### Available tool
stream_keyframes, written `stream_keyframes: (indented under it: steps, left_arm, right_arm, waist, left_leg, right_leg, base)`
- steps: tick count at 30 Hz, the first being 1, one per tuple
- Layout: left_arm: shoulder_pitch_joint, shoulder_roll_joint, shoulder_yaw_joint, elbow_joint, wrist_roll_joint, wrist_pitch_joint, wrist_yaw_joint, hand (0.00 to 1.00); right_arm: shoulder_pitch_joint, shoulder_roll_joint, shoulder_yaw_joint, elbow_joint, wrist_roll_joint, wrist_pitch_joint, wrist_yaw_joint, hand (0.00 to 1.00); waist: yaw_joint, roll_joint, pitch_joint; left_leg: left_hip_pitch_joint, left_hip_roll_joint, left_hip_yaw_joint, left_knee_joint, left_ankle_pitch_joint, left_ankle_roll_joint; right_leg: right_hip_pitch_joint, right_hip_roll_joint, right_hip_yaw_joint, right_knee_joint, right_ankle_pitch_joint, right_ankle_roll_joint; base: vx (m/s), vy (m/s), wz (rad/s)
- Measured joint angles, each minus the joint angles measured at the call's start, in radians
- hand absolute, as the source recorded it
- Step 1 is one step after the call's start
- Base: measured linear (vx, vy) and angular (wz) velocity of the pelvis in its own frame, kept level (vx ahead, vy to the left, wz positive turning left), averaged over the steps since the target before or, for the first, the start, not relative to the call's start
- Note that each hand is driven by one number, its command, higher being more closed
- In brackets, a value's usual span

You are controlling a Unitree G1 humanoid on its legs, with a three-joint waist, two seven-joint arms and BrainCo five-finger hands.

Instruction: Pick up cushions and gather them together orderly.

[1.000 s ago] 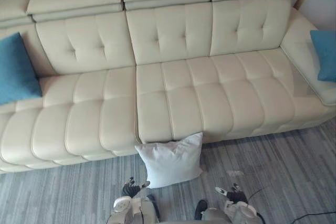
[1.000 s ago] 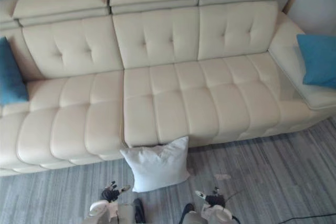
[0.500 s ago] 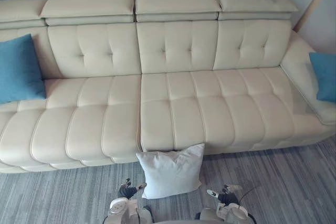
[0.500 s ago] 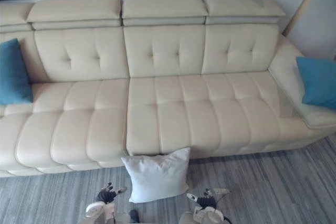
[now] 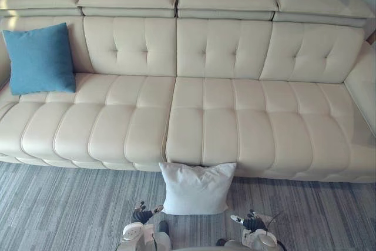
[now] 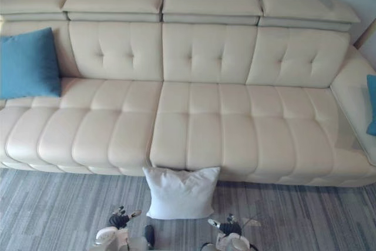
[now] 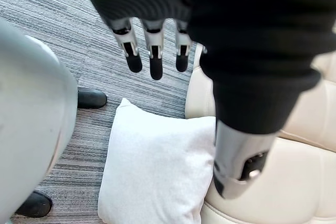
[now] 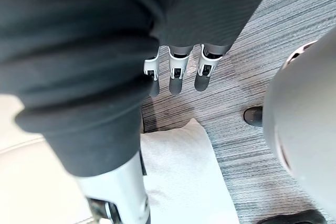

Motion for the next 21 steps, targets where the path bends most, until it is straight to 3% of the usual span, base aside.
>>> stream_keyframes:
  steps: [3, 8, 12, 21]
  left_arm:
    - [-0.027, 0.002, -0.007, -0.006, -0.01, 0.0, 0.011, 0.0]
    - [-0.145, 0.016, -0.05, -0.072, -0.071, -0.001, 0.044, 0.0]
    - [-0.256, 0.072, -0.057, -0.143, -0.123, -0.005, 0.081, 0.0]
    - [-0.594, 0.185, -0.058, -0.229, -0.197, -0.025, 0.129, 0.0]
  right_arm:
    - [-0.046, -0.002, 0.001, -0.021, 0.0, -0.001, -0.019, 0.0]
    - [-0.172, -0.043, 0.005, -0.11, 0.039, -0.004, -0.059, 0.0]
    - [-0.298, -0.1, 0.004, -0.162, 0.081, -0.016, -0.098, 0.0]
    - [-0.647, -0.22, -0.039, -0.2, 0.13, -0.024, -0.175, 0.0]
  waist:
    - [0.0, 0.001, 0.031]
    - [0.002, -0.001, 0.129]
    - [0.002, 0.0, 0.185]
    - [0.0, 0.009, 0.287]
  left_leg:
    - [-0.059, 0.005, -0.001, 0.033, 0.005, 0.001]
    - [-0.298, 0.03, -0.005, 0.209, -0.02, 0.008]
    - [-0.478, 0.053, -0.002, 0.325, -0.05, 0.008]
    - [-0.908, 0.09, -0.007, 0.523, -0.044, 0.021]
  right_leg:
    - [-0.069, -0.01, -0.001, 0.064, -0.017, -0.005]
    - [-0.302, -0.024, 0.008, 0.235, -0.051, -0.036]
    - [-0.492, -0.034, 0.033, 0.362, -0.084, -0.039]
    - [-0.926, -0.041, 0.073, 0.55, -0.074, -0.067]
  base:
    - [-0.09, -0.012, 0.07]
    - [-0.21, -0.016, 0.01]
    - [-0.21, -0.009, -0.13]
    - [-0.08, 0.011, -0.08]
